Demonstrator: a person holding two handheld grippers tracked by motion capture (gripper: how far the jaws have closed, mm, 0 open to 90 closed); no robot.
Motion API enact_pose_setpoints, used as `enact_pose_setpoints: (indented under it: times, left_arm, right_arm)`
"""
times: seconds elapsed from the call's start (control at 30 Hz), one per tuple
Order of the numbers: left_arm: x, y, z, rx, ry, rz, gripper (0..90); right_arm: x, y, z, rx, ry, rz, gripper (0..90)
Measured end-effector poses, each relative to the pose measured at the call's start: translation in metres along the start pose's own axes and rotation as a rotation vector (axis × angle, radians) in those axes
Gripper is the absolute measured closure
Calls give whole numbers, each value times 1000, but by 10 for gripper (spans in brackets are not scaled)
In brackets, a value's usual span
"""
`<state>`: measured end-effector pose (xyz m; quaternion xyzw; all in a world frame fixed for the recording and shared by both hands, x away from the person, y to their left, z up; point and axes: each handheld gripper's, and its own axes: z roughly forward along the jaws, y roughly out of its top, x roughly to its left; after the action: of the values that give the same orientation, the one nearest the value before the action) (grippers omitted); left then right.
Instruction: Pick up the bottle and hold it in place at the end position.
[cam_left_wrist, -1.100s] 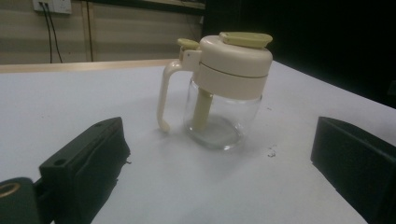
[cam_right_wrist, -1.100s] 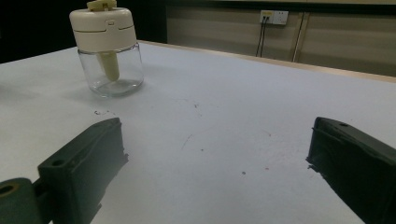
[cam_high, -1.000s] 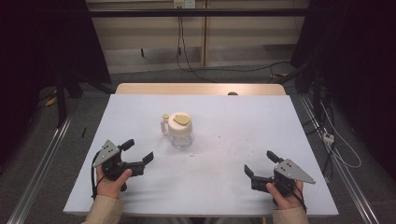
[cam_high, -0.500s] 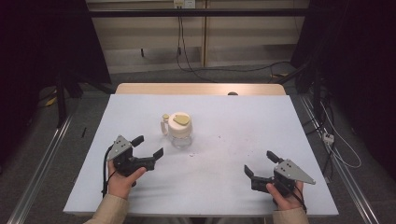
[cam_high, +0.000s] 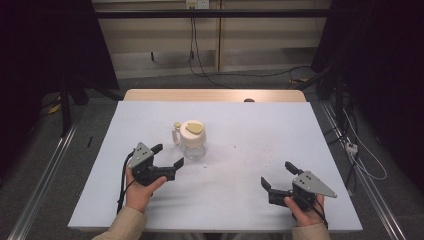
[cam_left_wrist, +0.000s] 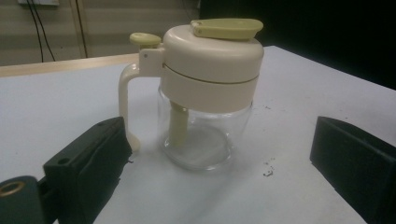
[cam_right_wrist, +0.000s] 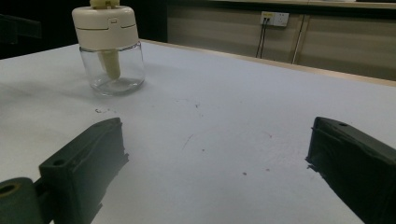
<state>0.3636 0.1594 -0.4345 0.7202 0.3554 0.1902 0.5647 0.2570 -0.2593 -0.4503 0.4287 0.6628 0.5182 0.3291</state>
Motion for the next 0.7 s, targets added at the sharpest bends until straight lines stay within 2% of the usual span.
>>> enact_pose_setpoints:
  times: [0.2, 0.43, 0.7]
  left_arm:
    - [-3, 1, 10, 10, 12, 12, 45]
    - [-2, 3, 18, -8, 18, -5, 47]
    - [-1, 2, 26, -5, 23, -10, 53]
  right_arm:
    - [-1, 0, 0, -2, -2, 0, 34]
    - [-2, 0, 1, 1, -1, 3, 35]
    - [1, 1, 5, -1, 10, -4, 36]
